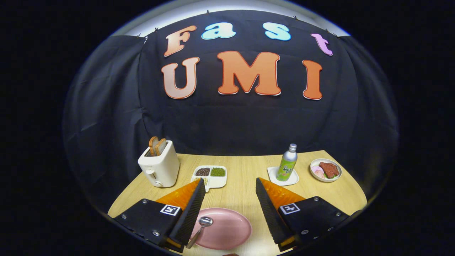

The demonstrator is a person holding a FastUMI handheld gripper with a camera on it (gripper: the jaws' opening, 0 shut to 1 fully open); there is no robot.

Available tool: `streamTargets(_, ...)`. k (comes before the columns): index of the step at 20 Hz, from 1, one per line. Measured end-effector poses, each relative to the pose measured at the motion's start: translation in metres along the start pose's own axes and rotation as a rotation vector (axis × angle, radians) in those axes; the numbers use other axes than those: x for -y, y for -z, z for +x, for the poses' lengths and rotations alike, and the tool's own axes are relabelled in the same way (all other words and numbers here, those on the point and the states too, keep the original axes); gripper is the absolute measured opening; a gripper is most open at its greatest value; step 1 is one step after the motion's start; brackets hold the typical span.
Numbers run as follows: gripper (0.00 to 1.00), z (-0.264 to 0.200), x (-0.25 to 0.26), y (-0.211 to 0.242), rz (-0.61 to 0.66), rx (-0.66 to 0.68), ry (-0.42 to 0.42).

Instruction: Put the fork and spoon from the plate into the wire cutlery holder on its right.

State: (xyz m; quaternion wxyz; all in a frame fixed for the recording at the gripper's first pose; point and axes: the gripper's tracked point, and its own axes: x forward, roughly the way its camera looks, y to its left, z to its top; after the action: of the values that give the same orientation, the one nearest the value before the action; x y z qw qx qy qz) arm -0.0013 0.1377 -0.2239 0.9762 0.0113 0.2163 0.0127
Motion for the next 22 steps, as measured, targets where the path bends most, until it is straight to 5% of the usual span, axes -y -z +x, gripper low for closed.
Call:
streamTargets(16,0.83,0.021,-0.071,0.196,-0.039,-0.523,-0.006)
streamTargets(22,0.47,0.016,-0.071,0.234,-0.045,-0.694,0.023)
